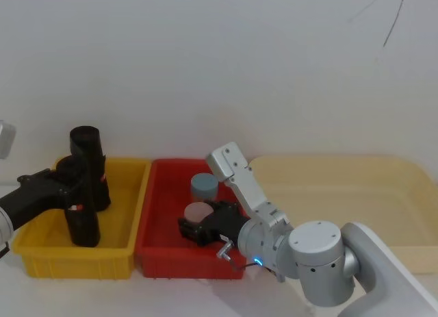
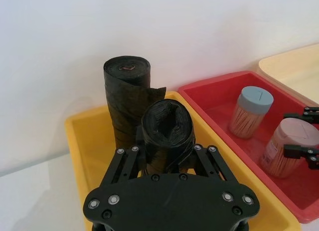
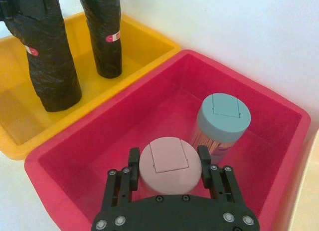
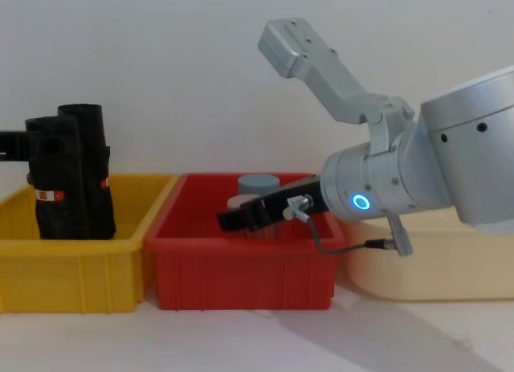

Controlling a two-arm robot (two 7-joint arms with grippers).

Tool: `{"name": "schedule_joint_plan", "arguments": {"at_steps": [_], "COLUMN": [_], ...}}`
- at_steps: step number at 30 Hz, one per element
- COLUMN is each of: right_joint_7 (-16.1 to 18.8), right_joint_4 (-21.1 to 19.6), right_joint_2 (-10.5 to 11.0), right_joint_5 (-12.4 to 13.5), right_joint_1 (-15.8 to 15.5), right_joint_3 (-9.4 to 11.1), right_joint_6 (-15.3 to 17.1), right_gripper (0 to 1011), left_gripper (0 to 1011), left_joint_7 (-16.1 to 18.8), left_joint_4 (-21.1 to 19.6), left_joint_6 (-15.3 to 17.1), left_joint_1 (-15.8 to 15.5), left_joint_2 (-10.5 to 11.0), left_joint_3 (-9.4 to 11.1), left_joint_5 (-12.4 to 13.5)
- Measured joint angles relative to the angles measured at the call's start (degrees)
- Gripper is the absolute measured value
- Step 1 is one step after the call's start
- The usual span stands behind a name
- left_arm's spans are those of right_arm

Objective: Pick up the garbage bag with the one hand and transfer it to the other hand.

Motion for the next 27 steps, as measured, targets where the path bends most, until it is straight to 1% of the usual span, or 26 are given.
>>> {"name": "schedule_joint_plan", "arguments": {"at_steps": [6, 27], "right_joint_7": [0.0, 0.2], "right_joint_4": [0.0, 0.2], "right_joint_2": [0.0, -0.1], "right_joint_5": [0.0, 0.0], "right_joint_1": [0.0, 0.0], "right_joint_3": [0.0, 0.0], "right_joint_6": [0.0, -0.1], "right_gripper": [683, 683], "left_gripper": [378, 378], "left_joint_7": [0.0, 0.0], "left_joint_4": [0.0, -0.2], "left_joint_6": [0.0, 0.0], "left_joint_1": [0.0, 0.2], "left_joint_2": [0.0, 0.0], "left_joint_3": [0.0, -0.2], "left_joint_5": [0.0, 0.0]}}
